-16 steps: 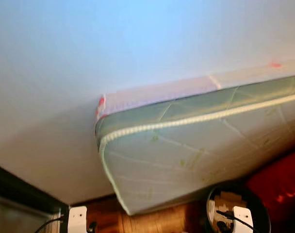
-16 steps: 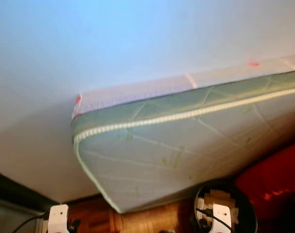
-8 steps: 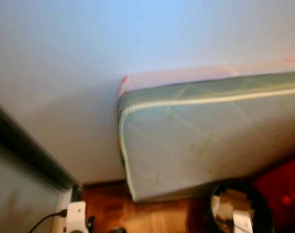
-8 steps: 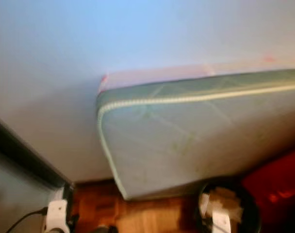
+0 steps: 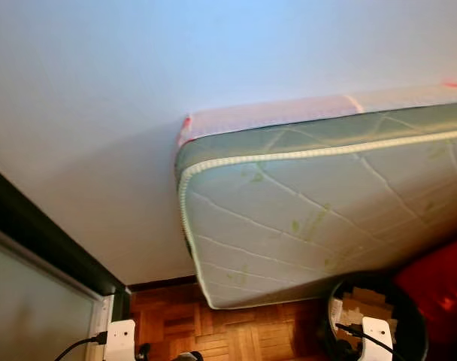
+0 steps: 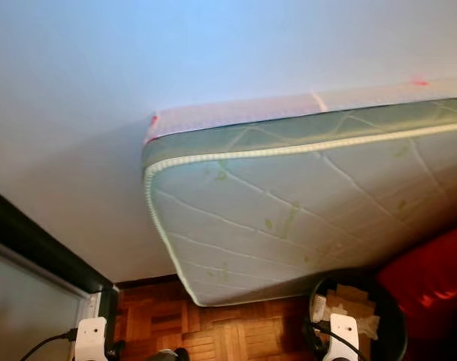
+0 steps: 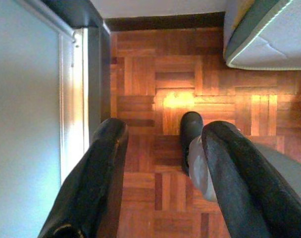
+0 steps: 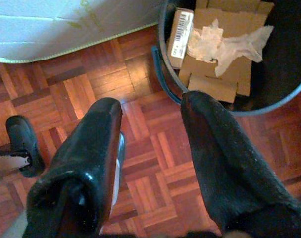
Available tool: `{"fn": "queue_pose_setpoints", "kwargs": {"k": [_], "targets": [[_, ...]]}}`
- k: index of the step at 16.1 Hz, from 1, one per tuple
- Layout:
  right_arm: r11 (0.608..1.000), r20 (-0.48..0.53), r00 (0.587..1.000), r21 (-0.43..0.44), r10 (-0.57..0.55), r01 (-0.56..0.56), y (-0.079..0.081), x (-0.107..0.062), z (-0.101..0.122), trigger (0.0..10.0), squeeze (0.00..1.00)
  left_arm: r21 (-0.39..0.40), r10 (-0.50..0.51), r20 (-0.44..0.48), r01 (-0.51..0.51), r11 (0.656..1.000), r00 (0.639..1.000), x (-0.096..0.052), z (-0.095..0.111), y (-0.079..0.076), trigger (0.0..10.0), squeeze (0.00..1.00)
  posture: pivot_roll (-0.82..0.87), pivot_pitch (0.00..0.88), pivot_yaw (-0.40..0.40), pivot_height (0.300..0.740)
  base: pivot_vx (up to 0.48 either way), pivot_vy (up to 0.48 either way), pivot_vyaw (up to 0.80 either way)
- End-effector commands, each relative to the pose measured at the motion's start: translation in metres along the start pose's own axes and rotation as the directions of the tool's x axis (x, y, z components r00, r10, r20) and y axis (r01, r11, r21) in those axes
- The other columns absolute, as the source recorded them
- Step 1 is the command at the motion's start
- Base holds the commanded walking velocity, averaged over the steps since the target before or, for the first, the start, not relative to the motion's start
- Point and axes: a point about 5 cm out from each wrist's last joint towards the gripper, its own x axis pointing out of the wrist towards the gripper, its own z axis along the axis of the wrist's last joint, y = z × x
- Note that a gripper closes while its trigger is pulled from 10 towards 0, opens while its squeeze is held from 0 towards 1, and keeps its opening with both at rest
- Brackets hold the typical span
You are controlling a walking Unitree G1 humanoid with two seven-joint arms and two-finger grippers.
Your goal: Clean up the room
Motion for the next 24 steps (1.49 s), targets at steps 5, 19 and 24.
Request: {"fn": "queue_pose_setpoints", "kwargs": {"k": [5,19,24], "targets": [[0.998,-0.182,0.982,-0.017,0.055,-0.059,0.015,-0.008,-0.044,10.0,0.0,-0.129,0.022,-0.189,-0.047,0.991,0.982,-0.017,-0.045,0.035,10.0,0.0,0.1,0.0,-0.074,0.719,0.0,0.0,-0.64],[0.998,-0.19,0.981,-0.025,0.051,-0.057,0.014,-0.008,-0.044,10.0,0.0,-0.133,0.019,-0.173,-0.042,0.99,0.985,-0.014,-0.039,0.025,10.0,0.0,0.1,0.0,-0.077,0.719,0.0,-0.103,-0.8],[0.998,-0.19,0.981,-0.028,0.05,-0.057,0.014,-0.008,-0.044,10.0,0.0,-0.129,0.044,-0.17,-0.067,0.989,0.984,-0.018,-0.041,0.05,10.0,0.0,0.09,0.0,-0.074,0.719,0.0,0.0,-0.8]]}}
